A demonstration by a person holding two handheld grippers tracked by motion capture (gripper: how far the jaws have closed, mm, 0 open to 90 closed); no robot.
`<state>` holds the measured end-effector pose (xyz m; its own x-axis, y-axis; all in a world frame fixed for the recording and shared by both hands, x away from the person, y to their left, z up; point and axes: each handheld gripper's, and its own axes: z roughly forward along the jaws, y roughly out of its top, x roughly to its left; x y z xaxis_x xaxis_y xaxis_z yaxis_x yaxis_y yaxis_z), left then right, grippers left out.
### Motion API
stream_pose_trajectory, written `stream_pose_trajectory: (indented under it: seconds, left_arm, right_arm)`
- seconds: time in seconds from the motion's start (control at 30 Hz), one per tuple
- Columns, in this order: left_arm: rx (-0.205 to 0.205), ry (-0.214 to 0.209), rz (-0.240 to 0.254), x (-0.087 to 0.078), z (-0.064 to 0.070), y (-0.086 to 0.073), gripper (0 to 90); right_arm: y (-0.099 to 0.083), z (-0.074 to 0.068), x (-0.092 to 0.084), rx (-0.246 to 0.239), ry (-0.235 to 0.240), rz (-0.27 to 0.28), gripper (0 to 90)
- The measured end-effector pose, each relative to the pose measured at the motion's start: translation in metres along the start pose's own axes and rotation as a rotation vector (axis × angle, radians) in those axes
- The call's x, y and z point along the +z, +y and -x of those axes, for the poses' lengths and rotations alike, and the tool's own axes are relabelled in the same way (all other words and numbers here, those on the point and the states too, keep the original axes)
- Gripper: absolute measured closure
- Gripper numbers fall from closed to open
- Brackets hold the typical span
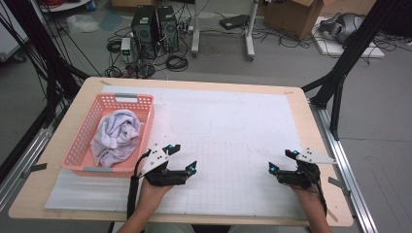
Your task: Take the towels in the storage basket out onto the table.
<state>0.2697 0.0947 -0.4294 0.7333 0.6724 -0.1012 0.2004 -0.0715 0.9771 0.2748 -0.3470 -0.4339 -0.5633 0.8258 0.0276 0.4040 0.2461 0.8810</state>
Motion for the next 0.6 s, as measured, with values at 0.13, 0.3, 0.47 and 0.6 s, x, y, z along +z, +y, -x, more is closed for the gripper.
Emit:
stream_pose_trajectory:
  seconds: [0.13,0.3,0.47,0.6]
  left_arm:
    - [0.006,0.014,0.001,-0.005,-0.001,0.007,17.5]
    - [-0.003,0.026,0.011,-0.012,-0.002,0.015,17.6]
    - [0.007,0.029,0.028,-0.022,-0.003,0.030,19.6]
    - [0.014,0.059,0.056,-0.035,-0.012,0.047,19.8]
  right_arm:
    - [0.000,-0.001,-0.002,-0.004,0.000,-0.002,14.7]
    - [0.001,-0.001,-0.002,0.002,0.000,0.007,14.7]
    - [0.001,-0.001,-0.002,-0.004,0.000,0.006,14.7]
    - [0.001,-0.001,-0.002,0.001,0.000,0.009,14.7]
